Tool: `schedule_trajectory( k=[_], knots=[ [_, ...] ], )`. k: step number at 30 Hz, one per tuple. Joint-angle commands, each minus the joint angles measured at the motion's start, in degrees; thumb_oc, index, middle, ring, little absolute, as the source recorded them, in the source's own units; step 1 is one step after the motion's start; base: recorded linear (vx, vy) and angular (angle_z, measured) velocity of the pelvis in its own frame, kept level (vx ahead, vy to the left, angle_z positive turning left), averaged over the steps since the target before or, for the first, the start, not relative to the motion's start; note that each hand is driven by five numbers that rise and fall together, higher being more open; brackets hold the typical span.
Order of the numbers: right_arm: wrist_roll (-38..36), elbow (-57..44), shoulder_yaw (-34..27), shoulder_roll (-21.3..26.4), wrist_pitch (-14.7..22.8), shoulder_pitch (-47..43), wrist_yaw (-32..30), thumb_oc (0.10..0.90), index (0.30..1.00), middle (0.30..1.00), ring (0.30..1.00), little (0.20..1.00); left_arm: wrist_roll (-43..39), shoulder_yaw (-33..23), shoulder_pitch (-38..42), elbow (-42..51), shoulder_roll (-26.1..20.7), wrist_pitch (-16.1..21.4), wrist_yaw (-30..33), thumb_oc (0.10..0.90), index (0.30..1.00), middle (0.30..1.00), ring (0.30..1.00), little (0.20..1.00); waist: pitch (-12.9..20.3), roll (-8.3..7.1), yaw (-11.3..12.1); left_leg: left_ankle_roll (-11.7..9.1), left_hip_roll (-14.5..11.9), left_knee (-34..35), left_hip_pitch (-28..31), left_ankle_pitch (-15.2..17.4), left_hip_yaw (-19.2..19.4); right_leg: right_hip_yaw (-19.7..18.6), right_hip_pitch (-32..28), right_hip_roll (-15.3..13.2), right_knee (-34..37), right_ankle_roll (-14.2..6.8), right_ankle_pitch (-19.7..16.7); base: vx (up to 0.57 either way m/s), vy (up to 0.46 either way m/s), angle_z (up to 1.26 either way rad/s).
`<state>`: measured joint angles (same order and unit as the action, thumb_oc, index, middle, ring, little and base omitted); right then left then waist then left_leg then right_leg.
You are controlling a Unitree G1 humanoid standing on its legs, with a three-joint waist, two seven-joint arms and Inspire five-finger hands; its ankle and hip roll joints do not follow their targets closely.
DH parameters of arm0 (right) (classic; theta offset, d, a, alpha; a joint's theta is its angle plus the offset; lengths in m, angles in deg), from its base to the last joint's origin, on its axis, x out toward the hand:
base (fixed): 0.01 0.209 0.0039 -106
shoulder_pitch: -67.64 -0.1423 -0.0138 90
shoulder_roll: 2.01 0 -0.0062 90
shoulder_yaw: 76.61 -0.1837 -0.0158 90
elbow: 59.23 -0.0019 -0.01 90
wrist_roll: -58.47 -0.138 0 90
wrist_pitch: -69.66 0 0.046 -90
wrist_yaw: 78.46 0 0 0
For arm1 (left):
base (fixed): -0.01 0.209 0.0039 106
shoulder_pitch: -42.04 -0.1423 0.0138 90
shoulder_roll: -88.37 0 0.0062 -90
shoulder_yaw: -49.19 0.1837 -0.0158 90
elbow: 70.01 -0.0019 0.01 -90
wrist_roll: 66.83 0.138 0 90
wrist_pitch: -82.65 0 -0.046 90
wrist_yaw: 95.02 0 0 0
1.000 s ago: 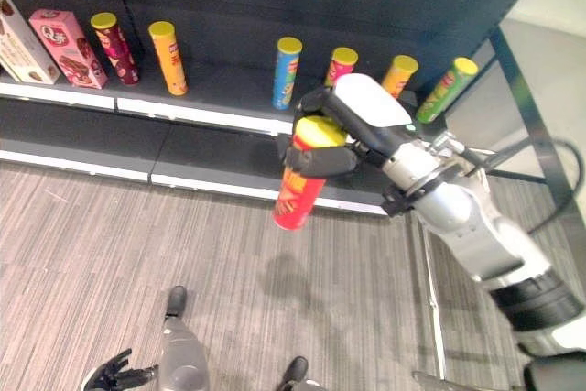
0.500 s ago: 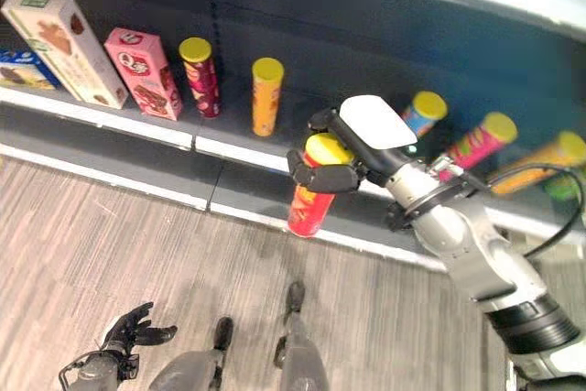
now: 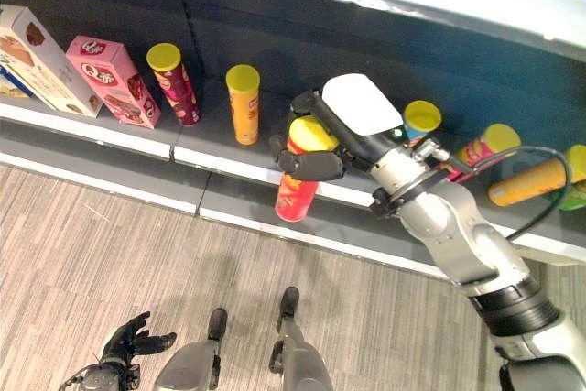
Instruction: Put the goods on the table back onto the shelves and tidy them up.
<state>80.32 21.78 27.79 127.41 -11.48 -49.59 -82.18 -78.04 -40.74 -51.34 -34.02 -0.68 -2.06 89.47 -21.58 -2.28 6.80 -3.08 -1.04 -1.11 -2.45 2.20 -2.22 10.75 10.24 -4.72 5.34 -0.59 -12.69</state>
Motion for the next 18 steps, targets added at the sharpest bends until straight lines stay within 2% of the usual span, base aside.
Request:
schedule_trajectory(
  k=[1, 9, 18],
  knots=[
    [7.39, -0.94, -2.83, 0.6, 0.04, -9.71, -11.13, 0.4, 0.3, 0.3, 0.3, 0.3, -0.37, 3.11, -1.46, -0.27, -4.58, 1.96, 2.58, 0.8, 0.9, 0.9, 0.9, 0.9, 2.29, 1.2, 1.37, -1.34, -1.98, -0.46, -5.85, -0.77, -1.34, 4.25, -3.64, -10.06, -2.27, -11.18, 6.92, -0.13, -0.003, 0.08],
    [13.01, 4.86, -4.75, 2.64, -3.7, -13.55, -18.63, 0.4, 0.3, 0.3, 0.3, 0.3, -1.95, 5.62, 0.19, 4.73, -6.4, 2.91, 3.99, 0.8, 0.9, 0.9, 0.9, 0.9, -2.61, 2.79, 3.09, -1.33, -0.2, -7.96, -13.93, 0.59, -3.4, 5.7, 0.95, -12.09, -7.24, -10.78, 7.66, -0.11, -0.003, 0.18],
    [15.6, 7.47, -9.33, 3.79, -6.39, -12.32, -24.24, 0.4, 0.3, 0.3, 0.3, 0.3, -2.49, 6.99, -0.09, 8.37, -6.67, 3.64, 4.34, 0.8, 0.9, 0.9, 0.9, 0.9, -4.59, 4.28, 3.98, -1.32, 0.75, -9.25, -17.32, 0.67, -4.84, 7.09, 3.23, -13.29, -8.01, -11.07, 7.39, -0.03, 0.01, 0.12]
  ],
)
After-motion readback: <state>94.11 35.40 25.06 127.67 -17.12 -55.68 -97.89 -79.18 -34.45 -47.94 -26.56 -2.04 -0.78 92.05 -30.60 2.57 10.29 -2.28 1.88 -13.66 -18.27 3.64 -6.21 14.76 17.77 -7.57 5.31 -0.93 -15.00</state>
